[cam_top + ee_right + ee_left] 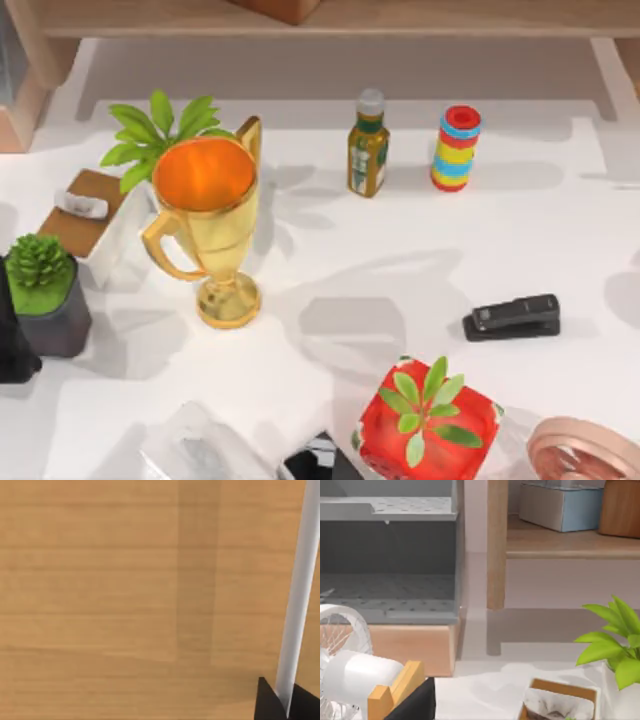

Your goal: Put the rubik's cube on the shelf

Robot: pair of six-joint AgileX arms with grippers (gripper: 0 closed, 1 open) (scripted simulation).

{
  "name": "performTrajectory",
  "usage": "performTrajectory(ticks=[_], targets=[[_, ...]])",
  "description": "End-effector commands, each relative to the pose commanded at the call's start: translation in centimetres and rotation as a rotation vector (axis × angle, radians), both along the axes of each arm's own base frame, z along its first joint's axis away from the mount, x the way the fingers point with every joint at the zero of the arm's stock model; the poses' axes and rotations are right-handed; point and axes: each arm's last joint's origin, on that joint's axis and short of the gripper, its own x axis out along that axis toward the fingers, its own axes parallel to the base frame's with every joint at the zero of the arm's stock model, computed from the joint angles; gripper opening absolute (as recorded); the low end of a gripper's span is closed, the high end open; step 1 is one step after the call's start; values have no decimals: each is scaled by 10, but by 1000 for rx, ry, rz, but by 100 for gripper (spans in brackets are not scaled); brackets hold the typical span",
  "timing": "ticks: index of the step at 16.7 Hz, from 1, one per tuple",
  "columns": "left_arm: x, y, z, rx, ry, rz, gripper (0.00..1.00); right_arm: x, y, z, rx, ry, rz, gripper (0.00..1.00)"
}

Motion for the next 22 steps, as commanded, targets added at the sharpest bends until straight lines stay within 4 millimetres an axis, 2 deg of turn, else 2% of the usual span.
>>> performTrajectory(ticks=[4,11,14,18,22], targets=[[0,0,0,0,0,0,100,-33,2,-1,6,3,3,0],[0,0,0,0,0,0,100,-38,1,2,-3,-8,-2,0],[0,0,0,0,0,0,100,-58,-5,4,-14,-16,-19,0],[0,0,0,0,0,0,100,-88,0,1,-1,-4,-4,0],[0,0,0,0,0,0,100,-98,5,0,6,1,9,0]])
